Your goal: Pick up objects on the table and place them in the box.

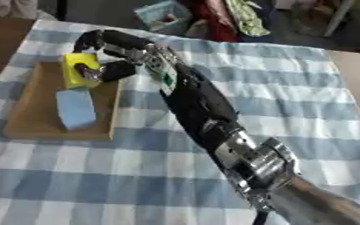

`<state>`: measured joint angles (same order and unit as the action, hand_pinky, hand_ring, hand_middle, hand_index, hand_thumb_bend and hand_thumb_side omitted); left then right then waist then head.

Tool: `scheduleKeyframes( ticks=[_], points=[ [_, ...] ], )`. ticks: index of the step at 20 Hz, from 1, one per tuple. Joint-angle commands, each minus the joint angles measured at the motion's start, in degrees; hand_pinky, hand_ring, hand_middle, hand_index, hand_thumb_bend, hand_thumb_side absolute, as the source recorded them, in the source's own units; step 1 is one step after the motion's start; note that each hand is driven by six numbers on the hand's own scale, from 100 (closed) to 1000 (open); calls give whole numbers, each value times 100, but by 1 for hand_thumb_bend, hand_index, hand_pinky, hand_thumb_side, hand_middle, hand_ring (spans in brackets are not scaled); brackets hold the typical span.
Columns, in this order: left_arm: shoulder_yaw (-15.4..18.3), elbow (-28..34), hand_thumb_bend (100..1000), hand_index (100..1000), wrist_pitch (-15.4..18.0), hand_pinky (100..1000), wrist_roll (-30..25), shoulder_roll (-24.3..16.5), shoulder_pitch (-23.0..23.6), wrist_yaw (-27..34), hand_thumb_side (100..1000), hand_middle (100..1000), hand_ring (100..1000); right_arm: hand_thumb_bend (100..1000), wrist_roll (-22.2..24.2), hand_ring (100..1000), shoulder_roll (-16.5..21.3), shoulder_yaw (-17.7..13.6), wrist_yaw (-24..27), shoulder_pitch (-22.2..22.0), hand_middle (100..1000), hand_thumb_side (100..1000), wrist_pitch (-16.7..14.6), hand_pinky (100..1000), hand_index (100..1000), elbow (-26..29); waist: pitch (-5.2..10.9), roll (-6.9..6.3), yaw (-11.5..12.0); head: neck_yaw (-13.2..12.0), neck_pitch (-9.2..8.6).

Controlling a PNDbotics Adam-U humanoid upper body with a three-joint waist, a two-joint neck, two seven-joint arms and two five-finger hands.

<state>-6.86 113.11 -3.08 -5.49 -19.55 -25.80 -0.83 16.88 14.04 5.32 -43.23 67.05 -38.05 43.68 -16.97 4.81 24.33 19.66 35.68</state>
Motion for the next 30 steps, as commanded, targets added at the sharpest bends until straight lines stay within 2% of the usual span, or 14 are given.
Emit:
scheduleKeyframes(
  ticks=[1,11,18,25,30],
  points=[
    [23,101,617,698,0,594,-11,-75,-89,7,150,534,561,154,43,866,122,1,169,161,852,818,13,806,834,193,106,-43,-11,0,-62],
    [26,97,619,698,1,594,-11,-88,-83,4,151,533,560,157,169,874,148,27,352,180,864,836,44,814,844,272,122,-67,-52,-18,-78],
    [44,87,620,698,-1,594,6,-114,-62,-10,152,533,560,192,150,874,270,62,589,231,872,801,62,811,852,438,134,-70,-136,-68,-81],
    [100,25,624,697,-16,595,83,-169,16,-49,149,535,564,183,179,872,616,202,1284,190,881,763,113,804,857,858,189,-117,-425,-237,-56],
    [186,-69,627,695,-28,595,218,-207,122,-104,145,538,567,149,255,859,972,341,2212,-8,861,724,339,782,853,1395,235,-194,-755,-404,6]
  ],
)
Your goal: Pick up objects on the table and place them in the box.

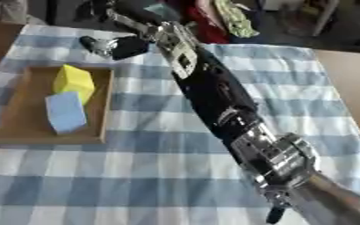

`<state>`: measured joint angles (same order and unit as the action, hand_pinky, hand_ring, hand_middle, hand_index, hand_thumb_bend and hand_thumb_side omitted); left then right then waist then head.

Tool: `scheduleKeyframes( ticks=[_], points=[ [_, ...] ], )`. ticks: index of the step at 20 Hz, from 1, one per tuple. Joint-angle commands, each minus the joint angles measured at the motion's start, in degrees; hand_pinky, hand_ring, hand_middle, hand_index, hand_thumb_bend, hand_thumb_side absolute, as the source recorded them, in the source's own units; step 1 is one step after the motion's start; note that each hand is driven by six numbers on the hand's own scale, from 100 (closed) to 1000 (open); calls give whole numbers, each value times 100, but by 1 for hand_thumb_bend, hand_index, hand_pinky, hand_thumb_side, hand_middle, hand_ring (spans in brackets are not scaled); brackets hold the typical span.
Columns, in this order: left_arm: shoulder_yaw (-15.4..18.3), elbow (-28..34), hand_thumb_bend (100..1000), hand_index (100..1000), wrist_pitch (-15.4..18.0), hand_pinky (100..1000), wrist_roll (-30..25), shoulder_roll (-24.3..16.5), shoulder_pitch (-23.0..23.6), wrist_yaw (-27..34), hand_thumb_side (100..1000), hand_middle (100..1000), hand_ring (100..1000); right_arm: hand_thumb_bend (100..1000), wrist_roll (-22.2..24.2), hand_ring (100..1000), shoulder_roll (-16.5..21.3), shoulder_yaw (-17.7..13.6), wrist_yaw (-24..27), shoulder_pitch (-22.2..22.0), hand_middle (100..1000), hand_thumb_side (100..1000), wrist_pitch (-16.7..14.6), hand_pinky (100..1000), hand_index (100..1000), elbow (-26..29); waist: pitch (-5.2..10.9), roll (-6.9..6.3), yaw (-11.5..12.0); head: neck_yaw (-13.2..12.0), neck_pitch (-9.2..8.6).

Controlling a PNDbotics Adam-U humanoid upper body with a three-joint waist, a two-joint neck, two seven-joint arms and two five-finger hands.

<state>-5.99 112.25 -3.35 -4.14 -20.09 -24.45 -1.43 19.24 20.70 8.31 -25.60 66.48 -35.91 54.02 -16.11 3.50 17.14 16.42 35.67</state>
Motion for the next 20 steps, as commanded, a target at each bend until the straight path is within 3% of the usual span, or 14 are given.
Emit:
scheduleKeyframes(
  ticks=[1,10,16,20],
  points=[
    [117,-2,627,695,-3,595,116,-160,8,-54,145,539,568,149,43,858,385,66,659,-9,860,723,197,780,852,486,157,-76,-97,-110,22],
    [237,-113,637,694,-23,597,353,-188,185,-119,145,545,575,121,178,858,1080,54,2354,-711,850,693,1013,759,849,1737,182,-203,-552,-282,145],
    [340,-155,643,695,-38,601,487,-205,356,-170,147,551,582,101,-78,841,1474,-162,3152,-1435,821,648,1541,737,834,2726,190,-289,-850,-492,215],
    [413,-194,654,696,-48,603,582,-200,481,-202,160,556,587,100,-266,840,1504,-427,3628,-2058,816,646,1817,728,831,3411,193,-319,-1036,-655,276]
  ],
)
